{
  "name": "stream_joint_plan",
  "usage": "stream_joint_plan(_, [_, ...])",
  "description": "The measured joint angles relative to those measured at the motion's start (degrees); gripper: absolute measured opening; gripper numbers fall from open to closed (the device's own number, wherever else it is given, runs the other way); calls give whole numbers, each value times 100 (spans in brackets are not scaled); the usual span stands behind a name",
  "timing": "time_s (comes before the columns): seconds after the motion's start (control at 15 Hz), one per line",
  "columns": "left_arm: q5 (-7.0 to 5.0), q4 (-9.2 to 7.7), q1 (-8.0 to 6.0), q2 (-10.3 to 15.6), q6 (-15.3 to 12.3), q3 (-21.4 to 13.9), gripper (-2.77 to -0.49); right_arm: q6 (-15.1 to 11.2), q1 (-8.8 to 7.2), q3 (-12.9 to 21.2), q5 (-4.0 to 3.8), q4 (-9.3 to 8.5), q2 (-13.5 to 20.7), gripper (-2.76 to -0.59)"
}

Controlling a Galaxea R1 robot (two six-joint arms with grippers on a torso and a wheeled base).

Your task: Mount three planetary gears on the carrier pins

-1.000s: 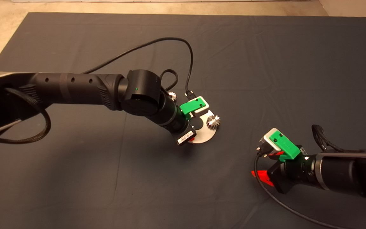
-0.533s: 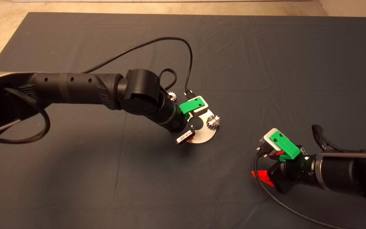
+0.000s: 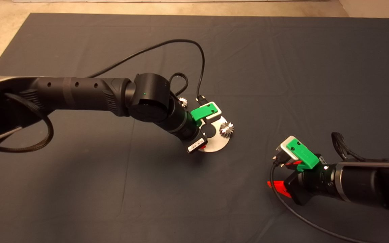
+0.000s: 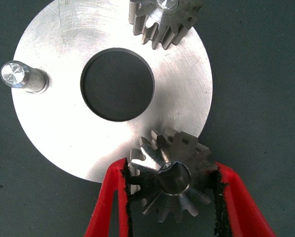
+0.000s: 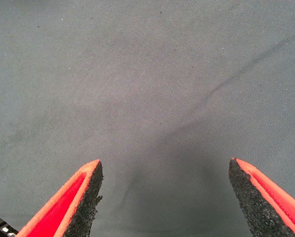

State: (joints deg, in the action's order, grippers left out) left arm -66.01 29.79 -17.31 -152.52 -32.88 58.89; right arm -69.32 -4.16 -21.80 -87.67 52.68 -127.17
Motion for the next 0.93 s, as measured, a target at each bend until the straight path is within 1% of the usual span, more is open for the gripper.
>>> stream_joint_plan(0.2, [5,2,0,1,-1,0,-256,0,-20,0,0,-1,0,-147])
stream_joint_plan(0.47, [83,11,34,15,22,0,-256,0,-28,0,-2,-1,2,-147])
stream_joint_plan(0.87, [88,19,50,22,22,0,-256,0,-28,0,-1,-1,2,-147])
stream_joint_plan(0.93, [124,26,63,37,22,-2,-256,0,-28,0,0,-1,2,-147])
